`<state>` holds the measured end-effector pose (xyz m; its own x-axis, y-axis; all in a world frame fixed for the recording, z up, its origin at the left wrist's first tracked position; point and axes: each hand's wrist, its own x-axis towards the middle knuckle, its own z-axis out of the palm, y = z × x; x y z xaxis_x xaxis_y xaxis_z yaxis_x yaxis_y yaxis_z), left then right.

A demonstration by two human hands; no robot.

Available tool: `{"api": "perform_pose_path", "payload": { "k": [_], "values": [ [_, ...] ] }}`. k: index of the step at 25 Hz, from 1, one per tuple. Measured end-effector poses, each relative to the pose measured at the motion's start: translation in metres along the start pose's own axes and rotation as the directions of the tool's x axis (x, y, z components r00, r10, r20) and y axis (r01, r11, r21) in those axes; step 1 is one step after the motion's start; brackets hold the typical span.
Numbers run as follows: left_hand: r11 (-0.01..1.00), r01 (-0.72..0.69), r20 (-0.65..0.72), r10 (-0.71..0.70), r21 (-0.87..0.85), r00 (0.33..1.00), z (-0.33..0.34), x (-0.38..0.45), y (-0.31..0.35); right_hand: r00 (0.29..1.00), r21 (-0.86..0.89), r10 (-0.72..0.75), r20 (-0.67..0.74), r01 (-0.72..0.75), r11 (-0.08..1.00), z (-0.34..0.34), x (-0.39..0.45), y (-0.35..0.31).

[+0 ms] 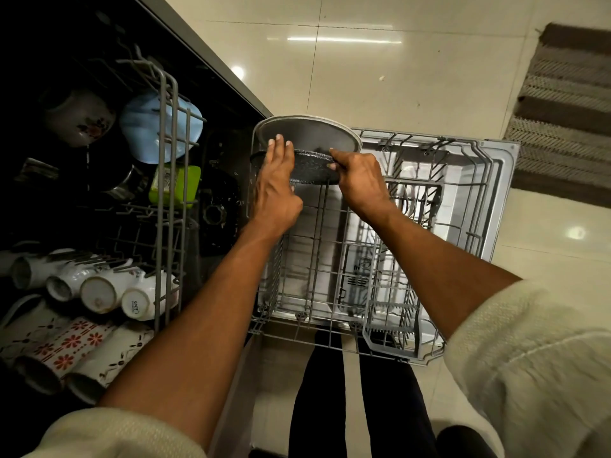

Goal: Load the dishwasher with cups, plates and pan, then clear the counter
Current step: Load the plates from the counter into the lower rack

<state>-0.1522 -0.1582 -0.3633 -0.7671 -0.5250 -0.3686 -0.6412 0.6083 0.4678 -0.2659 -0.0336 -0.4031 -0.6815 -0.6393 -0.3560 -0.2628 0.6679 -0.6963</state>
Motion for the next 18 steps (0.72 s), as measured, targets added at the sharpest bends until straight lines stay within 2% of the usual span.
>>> {"api": "perform_pose_path", "payload": {
  "k": [4,7,11,18],
  "values": [
    [0.994,-0.004,0.128,-0.01,0.106,0.992,-0.001,0.003,0.004,0.998,-0.187,-0.04,0.049,0.049,0.981,0.007,-0.004,-0.004],
    [0.989,0.04,0.14,-0.06,0.139,0.988,-0.004,0.006,0.008,0.989,-0.248,-0.089,0.114,0.115,0.962,0.011,-0.016,-0.006],
    [0.983,0.078,0.13,-0.1,0.164,0.986,-0.006,-0.001,0.006,0.979,-0.285,-0.07,0.191,0.123,0.951,0.008,-0.017,-0.011],
    [0.977,0.11,0.18,-0.143,0.182,0.973,-0.007,-0.038,0.007,0.962,-0.387,-0.133,0.239,0.22,0.896,-0.001,-0.032,-0.017]
  ]
}}
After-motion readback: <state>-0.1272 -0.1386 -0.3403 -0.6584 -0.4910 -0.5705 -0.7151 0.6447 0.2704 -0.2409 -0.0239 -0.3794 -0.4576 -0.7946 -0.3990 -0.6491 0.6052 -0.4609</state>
